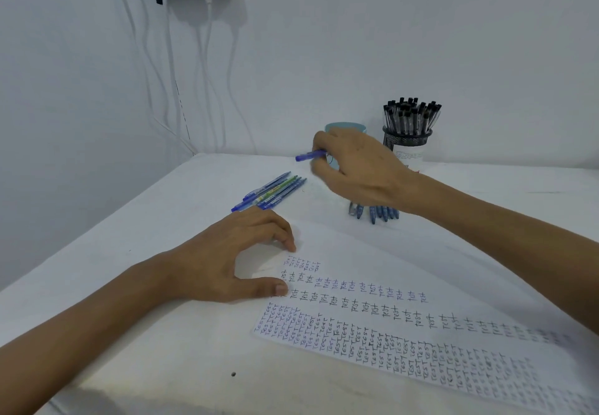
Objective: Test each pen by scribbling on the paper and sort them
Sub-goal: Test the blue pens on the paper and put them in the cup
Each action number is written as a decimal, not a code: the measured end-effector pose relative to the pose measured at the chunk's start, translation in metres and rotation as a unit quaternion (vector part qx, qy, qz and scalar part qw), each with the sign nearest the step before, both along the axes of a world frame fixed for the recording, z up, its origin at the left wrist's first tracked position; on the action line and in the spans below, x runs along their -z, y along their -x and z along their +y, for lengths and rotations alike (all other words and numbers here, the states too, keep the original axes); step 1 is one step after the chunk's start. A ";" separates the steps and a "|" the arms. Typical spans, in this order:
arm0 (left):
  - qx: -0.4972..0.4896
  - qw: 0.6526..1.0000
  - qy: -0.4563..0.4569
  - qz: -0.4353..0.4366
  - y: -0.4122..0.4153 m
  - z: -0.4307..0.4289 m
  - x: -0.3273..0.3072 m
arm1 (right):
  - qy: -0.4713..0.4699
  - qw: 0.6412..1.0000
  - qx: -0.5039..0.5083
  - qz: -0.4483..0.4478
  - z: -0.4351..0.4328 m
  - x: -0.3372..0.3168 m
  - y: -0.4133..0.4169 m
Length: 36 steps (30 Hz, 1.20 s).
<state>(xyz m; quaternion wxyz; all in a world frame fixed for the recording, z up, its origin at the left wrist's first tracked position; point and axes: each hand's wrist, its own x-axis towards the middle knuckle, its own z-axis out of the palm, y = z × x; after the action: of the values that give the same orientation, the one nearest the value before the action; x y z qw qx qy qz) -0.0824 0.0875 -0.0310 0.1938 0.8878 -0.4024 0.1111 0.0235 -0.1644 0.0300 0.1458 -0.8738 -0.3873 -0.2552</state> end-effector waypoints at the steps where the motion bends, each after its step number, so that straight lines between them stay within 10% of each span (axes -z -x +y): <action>1: 0.000 1.000 0.001 0.001 0.000 0.000 0.000 | -0.003 0.999 0.013 -0.029 0.000 -0.001 0.003; 9: 0.001 1.000 -0.001 0.002 0.000 -0.001 0.000 | -0.034 0.995 0.034 -0.087 0.006 0.012 0.005; 22: 0.004 1.000 0.000 -0.006 0.000 -0.001 -0.001 | -0.195 0.978 0.013 0.067 -0.004 -0.001 0.012; 27: 0.003 1.000 -0.001 -0.003 -0.001 0.000 0.000 | -0.328 0.848 -0.056 0.412 -0.018 0.002 0.017; 36: -0.002 1.000 -0.001 0.006 -0.001 0.000 0.002 | -0.325 0.797 -0.048 0.507 -0.019 0.038 0.055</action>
<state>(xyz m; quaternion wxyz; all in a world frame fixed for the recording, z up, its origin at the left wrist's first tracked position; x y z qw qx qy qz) -0.0812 0.0878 -0.0327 0.1956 0.8892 -0.3998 0.1057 -0.0318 -0.1831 -0.0077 0.6089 -0.7596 -0.1939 0.1210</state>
